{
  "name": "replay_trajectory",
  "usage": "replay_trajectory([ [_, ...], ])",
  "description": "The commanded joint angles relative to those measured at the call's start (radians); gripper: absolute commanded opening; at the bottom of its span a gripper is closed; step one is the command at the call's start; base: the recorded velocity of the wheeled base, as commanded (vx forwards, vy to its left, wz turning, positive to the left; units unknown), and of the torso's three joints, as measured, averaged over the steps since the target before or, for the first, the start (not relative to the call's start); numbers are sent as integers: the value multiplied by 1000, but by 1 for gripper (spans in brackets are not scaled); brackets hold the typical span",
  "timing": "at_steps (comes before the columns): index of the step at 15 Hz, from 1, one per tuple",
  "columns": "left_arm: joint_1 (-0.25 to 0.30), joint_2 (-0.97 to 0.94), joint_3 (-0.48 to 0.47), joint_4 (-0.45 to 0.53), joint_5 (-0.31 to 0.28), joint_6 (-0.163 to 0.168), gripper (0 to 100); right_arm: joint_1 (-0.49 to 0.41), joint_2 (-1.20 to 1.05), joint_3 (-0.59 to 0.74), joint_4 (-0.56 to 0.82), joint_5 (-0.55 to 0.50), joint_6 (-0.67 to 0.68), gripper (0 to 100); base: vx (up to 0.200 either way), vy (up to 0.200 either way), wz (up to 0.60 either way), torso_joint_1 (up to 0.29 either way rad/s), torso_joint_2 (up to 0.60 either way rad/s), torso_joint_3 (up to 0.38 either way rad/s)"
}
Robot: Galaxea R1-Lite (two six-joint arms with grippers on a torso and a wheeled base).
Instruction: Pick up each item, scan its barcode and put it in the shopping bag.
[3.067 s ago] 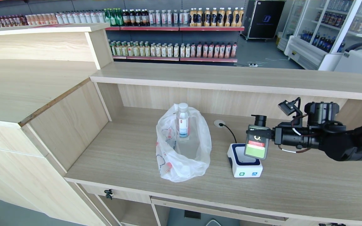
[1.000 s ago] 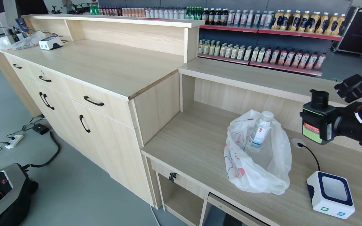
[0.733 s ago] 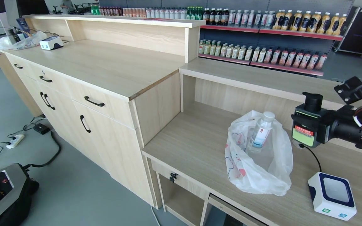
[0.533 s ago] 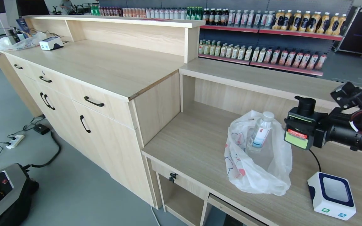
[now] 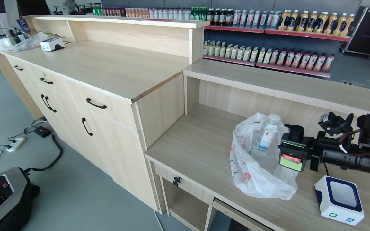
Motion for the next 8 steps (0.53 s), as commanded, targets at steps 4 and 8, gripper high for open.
replay_trajectory([
  [4, -1, 0, 0, 0, 0, 0, 100, -4, 174, -17, -92, 54, 0, 0, 0, 0, 0, 0, 0, 0],
  [8, 1, 0, 0, 0, 0, 0, 100, -3, 320, -71, -183, 54, -5, 0, 0, 0, 0, 0, 0, 0],
])
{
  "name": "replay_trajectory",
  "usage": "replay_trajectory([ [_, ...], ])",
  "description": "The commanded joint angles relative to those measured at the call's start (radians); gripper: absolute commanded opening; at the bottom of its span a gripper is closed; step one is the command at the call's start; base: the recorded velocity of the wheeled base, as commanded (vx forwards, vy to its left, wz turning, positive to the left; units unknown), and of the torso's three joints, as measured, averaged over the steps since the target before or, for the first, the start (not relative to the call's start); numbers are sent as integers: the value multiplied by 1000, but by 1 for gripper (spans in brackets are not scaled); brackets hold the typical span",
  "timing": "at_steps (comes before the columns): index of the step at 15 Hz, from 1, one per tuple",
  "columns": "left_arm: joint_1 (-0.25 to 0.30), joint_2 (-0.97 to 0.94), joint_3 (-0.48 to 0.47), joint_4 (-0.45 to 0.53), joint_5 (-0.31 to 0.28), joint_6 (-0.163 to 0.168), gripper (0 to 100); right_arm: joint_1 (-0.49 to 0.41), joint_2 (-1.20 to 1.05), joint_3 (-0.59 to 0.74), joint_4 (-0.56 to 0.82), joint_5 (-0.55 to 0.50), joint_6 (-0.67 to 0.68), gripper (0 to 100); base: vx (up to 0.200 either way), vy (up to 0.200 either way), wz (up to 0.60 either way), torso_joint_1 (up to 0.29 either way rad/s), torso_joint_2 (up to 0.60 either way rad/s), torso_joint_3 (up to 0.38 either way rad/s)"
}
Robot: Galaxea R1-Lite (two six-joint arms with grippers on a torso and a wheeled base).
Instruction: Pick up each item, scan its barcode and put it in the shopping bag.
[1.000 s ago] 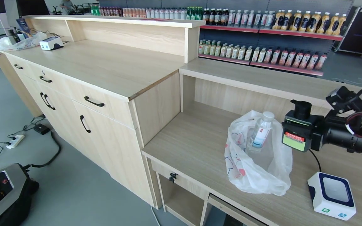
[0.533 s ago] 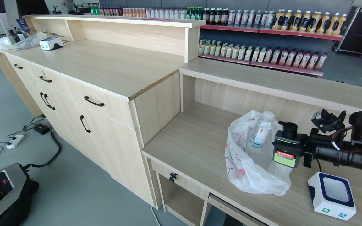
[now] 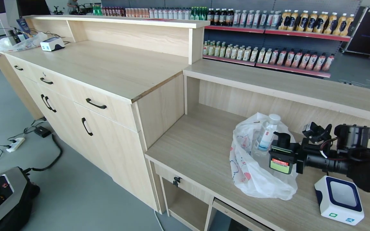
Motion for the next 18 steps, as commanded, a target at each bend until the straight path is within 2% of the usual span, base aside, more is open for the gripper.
replay_trajectory([
  [1, -1, 0, 0, 0, 0, 0, 100, 4, 92, -27, -15, 0, -13, 0, 0, 0, 0, 0, 0, 0],
  [18, 1, 0, 0, 0, 0, 0, 100, 59, 264, -130, -97, 2, -24, 0, 0, 0, 0, 0, 0, 0],
])
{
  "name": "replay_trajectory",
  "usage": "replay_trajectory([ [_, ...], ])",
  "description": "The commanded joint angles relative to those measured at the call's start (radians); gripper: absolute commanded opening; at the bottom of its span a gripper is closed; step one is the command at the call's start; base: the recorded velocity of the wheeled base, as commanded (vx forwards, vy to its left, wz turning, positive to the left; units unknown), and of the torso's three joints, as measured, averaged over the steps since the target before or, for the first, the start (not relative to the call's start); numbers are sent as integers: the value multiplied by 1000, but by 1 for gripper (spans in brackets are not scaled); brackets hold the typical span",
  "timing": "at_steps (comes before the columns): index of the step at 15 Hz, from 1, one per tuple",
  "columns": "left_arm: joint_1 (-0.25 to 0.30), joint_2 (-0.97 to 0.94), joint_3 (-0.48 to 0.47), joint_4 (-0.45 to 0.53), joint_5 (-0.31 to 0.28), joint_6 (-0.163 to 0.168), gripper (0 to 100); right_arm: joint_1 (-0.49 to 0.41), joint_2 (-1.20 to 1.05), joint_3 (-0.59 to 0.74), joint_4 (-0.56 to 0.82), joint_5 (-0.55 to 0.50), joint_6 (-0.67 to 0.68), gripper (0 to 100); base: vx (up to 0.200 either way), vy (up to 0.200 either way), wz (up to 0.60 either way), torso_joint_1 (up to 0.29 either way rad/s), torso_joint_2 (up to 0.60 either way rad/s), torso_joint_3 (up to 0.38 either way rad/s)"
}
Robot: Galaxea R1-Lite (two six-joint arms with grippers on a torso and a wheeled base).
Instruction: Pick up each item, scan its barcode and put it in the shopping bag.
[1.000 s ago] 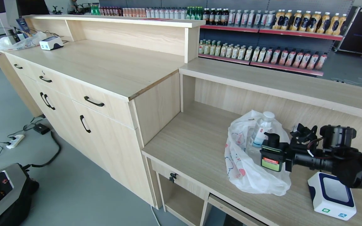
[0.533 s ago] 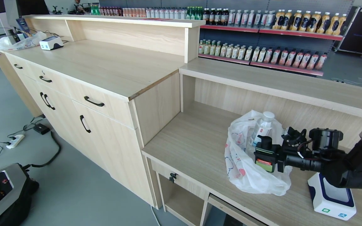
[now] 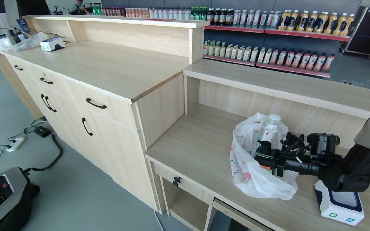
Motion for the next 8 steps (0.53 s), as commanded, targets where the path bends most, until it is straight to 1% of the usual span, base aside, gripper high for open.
replay_trajectory([
  [1, 1, 0, 0, 0, 0, 0, 100, 0, 17, -1, -1, 0, -1, 0, 0, 0, 0, 0, 0, 0],
  [8, 1, 0, 0, 0, 0, 0, 100, -6, 33, -10, -6, -3, -3, 0, 0, 0, 0, 0, 0, 0],
])
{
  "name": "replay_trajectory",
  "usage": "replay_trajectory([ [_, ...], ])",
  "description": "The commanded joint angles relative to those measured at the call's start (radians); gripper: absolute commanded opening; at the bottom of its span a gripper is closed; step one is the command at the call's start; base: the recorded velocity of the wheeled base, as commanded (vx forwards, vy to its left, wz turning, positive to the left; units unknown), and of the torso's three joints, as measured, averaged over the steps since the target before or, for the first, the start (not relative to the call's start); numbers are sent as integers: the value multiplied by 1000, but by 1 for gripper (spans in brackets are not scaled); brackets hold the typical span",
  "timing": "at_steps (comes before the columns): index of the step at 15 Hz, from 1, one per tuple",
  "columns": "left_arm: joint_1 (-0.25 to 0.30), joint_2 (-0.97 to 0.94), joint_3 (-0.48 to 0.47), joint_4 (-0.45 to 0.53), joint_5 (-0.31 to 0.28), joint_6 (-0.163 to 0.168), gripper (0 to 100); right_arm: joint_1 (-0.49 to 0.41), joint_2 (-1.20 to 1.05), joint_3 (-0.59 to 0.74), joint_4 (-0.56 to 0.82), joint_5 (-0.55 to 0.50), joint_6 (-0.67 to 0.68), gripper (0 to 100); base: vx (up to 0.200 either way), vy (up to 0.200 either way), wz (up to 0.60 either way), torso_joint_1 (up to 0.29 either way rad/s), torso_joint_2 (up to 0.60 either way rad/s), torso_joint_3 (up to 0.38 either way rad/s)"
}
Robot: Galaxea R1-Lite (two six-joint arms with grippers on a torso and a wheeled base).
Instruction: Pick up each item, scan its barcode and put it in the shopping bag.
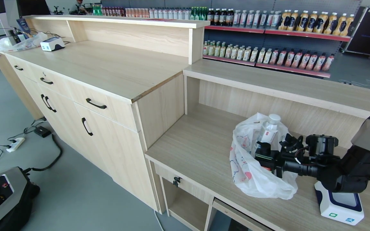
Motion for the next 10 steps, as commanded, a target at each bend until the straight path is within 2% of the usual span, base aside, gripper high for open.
replay_trajectory([
  [1, 0, 0, 0, 0, 0, 0, 100, -1, 15, -7, -6, -3, -1, 0, 0, 0, 0, 0, 0, 0],
  [10, 0, 0, 0, 0, 0, 0, 100, -10, 34, 5, -7, -5, -5, 0, 0, 0, 0, 0, 0, 0],
])
